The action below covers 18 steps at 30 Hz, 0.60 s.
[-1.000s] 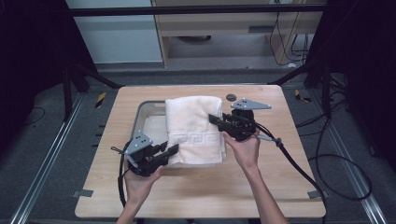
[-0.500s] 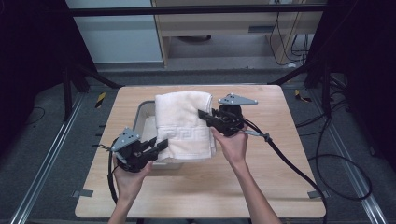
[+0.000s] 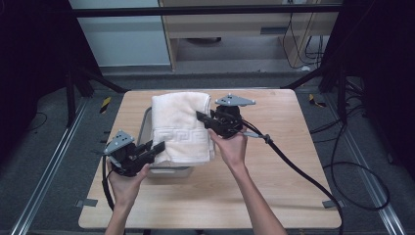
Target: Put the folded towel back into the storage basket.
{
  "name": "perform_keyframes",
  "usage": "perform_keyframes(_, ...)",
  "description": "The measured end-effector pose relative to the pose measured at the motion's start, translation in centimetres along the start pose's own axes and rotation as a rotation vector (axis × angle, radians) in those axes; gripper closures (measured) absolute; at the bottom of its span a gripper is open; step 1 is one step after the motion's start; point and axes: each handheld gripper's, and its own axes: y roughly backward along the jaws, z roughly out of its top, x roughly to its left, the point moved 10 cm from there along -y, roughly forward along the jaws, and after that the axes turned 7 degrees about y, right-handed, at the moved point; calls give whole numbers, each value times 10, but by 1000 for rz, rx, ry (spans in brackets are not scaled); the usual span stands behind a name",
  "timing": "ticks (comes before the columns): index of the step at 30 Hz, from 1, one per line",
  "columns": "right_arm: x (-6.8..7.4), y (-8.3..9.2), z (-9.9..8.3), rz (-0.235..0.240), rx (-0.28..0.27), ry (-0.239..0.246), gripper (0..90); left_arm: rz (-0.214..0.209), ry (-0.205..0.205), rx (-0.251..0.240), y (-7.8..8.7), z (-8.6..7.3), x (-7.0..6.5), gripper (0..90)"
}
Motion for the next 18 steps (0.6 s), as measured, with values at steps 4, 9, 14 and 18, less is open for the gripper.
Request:
perform_keyframes(4,3,-7,2,3,-2,2,701,19,-2,-1,2,1,6,691)
perform_keyframes(9,6,-13,4,-1,1,10,700,28,3,-1,3,2,12,691)
perform_keyframes(14,7,-18,4,11,-9,-10,700,36,5,-3,4,3,17,691)
perform_keyframes(18,8,-21,2,12,-11,-15,700,42,8,-1,4,3,20,691)
